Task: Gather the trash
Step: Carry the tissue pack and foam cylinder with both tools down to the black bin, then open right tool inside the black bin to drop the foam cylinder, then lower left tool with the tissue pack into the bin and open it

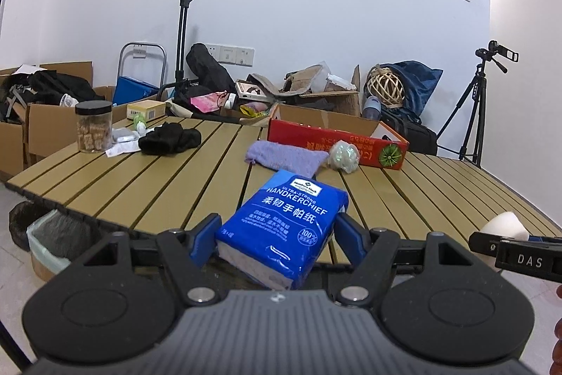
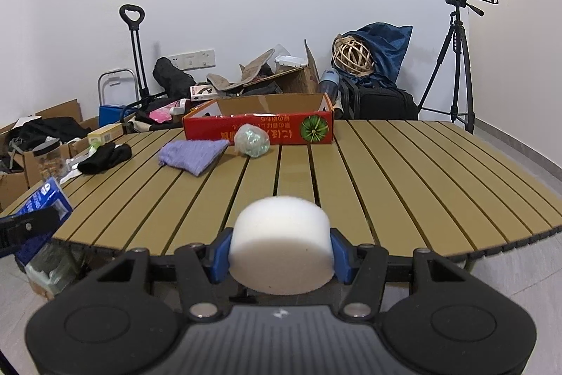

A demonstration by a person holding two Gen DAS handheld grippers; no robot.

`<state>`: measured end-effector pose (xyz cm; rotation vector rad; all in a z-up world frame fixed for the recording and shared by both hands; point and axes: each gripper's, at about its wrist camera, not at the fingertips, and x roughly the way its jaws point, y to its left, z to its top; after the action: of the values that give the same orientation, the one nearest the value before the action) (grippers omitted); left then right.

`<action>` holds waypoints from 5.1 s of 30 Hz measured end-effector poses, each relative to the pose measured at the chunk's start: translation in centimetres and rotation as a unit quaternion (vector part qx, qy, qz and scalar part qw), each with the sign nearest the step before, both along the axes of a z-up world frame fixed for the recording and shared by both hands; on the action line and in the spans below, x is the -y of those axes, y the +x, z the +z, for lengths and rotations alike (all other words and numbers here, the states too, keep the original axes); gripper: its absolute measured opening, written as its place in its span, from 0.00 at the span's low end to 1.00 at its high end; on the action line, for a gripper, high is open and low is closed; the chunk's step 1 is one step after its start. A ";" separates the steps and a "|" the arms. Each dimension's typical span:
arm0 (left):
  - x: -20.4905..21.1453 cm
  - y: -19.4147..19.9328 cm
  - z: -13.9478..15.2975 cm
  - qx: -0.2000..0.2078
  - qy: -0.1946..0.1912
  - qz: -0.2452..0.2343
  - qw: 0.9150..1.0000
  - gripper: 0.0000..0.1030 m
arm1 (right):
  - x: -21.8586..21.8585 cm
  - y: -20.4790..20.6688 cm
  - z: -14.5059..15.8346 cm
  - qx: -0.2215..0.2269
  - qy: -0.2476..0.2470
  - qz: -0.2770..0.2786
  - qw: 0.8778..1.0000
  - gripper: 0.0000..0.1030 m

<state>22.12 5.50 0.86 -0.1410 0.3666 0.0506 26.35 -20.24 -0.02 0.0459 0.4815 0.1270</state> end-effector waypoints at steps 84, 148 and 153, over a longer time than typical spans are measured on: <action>2.1 -6.1 -15.5 -0.227 0.060 -0.035 0.971 0.69 | -2.0 -6.5 -17.4 -0.219 -0.016 0.134 0.966 0.54; 0.1 2.7 -16.8 -0.221 0.059 0.033 0.973 0.69 | -7.5 4.8 -22.6 -0.233 -0.044 0.132 0.962 1.00; 0.0 2.7 -16.7 -0.220 0.058 0.034 0.973 0.69 | -7.6 4.8 -22.6 -0.236 -0.049 0.133 0.962 1.00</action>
<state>24.81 5.51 -15.85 -0.0237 0.8012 0.1730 31.15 -12.64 -22.65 -0.0884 0.9700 0.3597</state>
